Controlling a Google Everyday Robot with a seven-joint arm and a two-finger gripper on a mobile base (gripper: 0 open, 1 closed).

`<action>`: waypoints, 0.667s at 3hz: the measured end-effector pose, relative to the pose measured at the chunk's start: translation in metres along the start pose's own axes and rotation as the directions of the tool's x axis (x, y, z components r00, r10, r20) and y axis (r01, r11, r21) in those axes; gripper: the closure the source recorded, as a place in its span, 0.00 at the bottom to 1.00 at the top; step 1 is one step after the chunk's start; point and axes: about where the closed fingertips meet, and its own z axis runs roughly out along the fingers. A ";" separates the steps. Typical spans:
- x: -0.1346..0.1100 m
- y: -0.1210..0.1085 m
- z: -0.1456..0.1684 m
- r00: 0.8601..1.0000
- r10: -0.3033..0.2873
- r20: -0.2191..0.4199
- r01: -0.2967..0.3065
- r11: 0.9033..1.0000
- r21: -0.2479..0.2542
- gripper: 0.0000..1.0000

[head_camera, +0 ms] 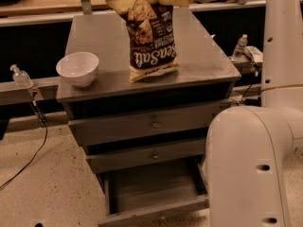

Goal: Pick brown chip bag from middle drawer and place on counter

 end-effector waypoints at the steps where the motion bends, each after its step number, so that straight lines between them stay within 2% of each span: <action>1: 0.000 -0.001 0.004 1.000 0.001 0.003 -0.001 1.000 -0.001 0.12; 2: 0.000 -0.001 0.008 1.000 0.003 0.006 -0.003 1.000 -0.002 0.00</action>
Offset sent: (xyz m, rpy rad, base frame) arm 0.0017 0.0035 -0.0010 0.0026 0.0014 0.0020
